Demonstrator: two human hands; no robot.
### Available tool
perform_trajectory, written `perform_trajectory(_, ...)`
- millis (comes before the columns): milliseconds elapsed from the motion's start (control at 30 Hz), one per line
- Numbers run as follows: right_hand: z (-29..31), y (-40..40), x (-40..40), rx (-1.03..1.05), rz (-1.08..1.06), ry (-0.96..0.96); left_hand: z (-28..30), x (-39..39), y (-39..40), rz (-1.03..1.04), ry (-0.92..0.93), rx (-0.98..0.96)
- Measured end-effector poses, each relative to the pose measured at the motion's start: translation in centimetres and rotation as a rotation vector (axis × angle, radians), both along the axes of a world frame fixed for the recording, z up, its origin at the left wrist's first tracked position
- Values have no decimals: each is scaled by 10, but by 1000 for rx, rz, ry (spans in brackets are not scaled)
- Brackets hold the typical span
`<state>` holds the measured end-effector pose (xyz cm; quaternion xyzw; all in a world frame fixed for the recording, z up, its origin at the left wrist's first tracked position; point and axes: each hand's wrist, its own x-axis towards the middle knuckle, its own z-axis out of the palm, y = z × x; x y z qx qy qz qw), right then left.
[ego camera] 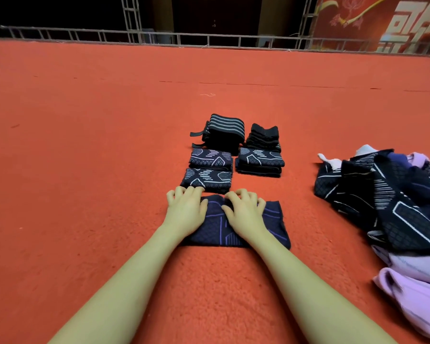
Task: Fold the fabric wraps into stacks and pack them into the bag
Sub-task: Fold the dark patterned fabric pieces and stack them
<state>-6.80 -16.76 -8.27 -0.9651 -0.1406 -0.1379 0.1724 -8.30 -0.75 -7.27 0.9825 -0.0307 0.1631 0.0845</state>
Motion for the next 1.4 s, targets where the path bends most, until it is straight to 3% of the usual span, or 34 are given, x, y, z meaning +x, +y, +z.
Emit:
perform_trajectory(133, 0, -9, -12, 330, 25, -244, 9, -2, 2, -138, -185, -107)
perform_trajectory(233, 0, -12, -18, 376, 23, -322, 26, -4, 3, -293, -87, -343)
perform_trajectory(300, 1, -11, -20, 370, 21, -336, 34, -7, 3, -344, -30, -368)
perform_trajectory(400, 1, -11, -21, 356, 4, -340, 35, -9, 4, -328, -202, -71)
perform_trajectory(500, -1, -10, -21, 261, -10, -351, 29, -8, 3, -159, -268, 218)
perform_trajectory(667, 5, -14, -23, 198, -53, -336, 15, -17, -1, 92, -93, 287)
perform_trajectory(867, -2, -59, -42, 135, -249, -303, 13, -34, -36, -14, -52, 160)
perform_trajectory(1067, -7, -85, -64, 12, -533, -8, -3, -54, -81, -114, 313, 36)
perform_trajectory(1233, -8, -83, -65, -17, -504, 51, -9, -63, -88, -37, 306, 42)
perform_trajectory(1400, -7, -74, -65, 116, -460, 50, -8, -65, -88, -23, 276, 50)
